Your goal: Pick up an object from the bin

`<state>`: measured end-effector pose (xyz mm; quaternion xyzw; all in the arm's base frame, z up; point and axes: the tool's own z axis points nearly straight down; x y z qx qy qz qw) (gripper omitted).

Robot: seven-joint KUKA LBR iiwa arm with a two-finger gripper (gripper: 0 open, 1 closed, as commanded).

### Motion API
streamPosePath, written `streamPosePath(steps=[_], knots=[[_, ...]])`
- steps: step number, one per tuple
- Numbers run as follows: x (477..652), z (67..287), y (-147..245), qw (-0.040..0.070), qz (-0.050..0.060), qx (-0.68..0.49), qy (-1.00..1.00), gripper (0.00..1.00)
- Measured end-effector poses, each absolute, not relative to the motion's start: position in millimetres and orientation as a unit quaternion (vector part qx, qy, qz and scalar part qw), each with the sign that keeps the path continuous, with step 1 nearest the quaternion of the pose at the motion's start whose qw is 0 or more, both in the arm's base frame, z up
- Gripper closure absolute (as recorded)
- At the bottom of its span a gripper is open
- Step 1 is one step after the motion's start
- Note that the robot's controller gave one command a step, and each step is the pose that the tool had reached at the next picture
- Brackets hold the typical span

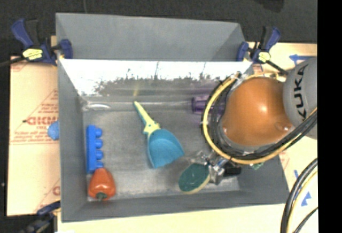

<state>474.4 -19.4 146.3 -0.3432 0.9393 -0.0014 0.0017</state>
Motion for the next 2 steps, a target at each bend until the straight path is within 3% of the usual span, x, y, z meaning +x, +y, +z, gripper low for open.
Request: streamPosePath(steps=[1,2], knots=[[484.0,176,-35,0.003,-0.001,-0.172,0.985,1.0],[485.1,291,-41,0.003,-0.001,-0.235,0.972,1.0]])
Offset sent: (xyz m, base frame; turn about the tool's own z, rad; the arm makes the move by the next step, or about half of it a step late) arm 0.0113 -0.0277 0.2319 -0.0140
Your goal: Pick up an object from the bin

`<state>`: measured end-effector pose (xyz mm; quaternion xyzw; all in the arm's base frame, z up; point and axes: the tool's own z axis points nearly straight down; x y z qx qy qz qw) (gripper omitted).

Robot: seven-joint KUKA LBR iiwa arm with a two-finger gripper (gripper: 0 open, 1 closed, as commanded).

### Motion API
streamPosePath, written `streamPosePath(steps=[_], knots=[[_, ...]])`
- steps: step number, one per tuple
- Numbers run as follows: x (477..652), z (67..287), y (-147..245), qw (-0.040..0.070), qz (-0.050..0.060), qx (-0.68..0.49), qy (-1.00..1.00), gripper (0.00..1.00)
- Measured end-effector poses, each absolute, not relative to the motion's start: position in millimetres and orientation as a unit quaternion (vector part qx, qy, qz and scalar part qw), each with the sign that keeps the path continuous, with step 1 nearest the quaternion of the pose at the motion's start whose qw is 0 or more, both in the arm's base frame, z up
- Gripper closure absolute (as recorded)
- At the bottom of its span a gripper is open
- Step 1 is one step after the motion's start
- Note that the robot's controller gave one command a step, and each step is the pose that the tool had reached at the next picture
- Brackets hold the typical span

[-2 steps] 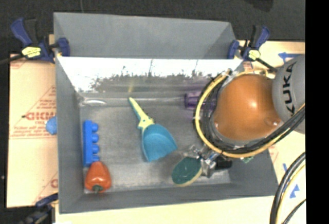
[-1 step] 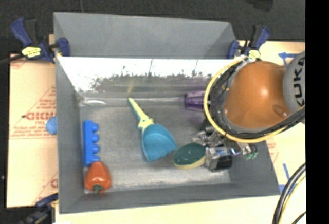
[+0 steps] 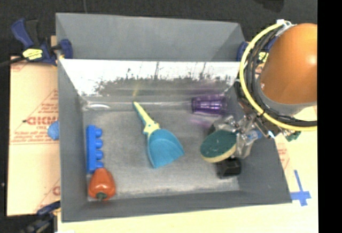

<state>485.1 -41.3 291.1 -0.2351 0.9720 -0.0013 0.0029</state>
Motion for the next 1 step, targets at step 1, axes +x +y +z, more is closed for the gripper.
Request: streamPosePath(steps=[1], knots=[[485.4,377.7,-41.8,0.005,-0.002,-0.264,0.965,1.0]])
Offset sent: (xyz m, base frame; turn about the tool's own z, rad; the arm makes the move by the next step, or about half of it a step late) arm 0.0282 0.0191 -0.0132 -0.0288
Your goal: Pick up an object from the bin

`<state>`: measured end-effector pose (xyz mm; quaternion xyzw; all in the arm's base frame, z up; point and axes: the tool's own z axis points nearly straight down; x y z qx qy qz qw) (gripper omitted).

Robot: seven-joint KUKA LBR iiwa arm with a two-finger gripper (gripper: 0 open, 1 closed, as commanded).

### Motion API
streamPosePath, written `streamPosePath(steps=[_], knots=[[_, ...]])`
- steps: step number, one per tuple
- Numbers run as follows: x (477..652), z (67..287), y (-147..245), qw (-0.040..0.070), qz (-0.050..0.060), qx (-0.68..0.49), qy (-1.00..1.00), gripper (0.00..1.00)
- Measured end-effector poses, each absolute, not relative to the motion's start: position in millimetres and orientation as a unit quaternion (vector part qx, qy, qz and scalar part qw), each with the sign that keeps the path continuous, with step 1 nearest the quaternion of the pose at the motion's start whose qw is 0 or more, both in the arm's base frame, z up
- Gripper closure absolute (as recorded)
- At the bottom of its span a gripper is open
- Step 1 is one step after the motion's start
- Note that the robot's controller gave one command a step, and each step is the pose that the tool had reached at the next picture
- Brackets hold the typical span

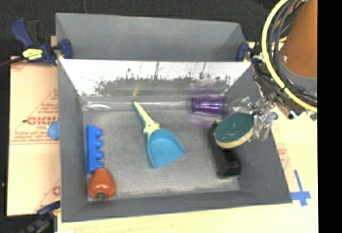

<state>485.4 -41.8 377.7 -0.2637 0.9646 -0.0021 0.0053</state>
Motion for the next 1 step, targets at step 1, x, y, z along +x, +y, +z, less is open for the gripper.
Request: streamPosePath(steps=[1], knots=[[513.8,276.3,-23.1,0.004,-0.001,-0.25,0.968,1.0]])
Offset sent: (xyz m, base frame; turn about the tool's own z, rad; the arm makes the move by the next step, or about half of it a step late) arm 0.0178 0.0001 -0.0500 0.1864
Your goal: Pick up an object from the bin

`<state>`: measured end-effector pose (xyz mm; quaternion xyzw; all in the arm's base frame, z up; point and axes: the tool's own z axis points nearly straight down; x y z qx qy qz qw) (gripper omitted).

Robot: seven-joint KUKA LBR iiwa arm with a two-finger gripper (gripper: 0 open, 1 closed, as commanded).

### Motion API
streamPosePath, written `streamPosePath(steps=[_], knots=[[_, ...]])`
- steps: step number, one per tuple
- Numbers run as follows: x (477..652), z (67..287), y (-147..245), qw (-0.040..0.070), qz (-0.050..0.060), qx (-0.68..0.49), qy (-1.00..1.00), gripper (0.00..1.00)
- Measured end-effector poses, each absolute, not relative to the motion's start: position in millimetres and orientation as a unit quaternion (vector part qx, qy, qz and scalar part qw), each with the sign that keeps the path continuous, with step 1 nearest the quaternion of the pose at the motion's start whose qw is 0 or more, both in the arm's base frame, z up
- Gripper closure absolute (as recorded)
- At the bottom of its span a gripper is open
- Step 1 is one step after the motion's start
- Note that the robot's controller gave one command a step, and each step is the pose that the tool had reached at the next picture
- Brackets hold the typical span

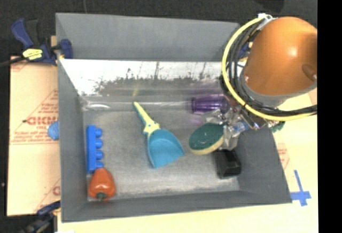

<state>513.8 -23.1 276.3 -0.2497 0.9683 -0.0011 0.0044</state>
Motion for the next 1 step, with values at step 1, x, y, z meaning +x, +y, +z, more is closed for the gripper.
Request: streamPosePath(steps=[1], knots=[[504.6,329.1,-42.5,0.015,-0.004,-0.172,0.985,1.0]])
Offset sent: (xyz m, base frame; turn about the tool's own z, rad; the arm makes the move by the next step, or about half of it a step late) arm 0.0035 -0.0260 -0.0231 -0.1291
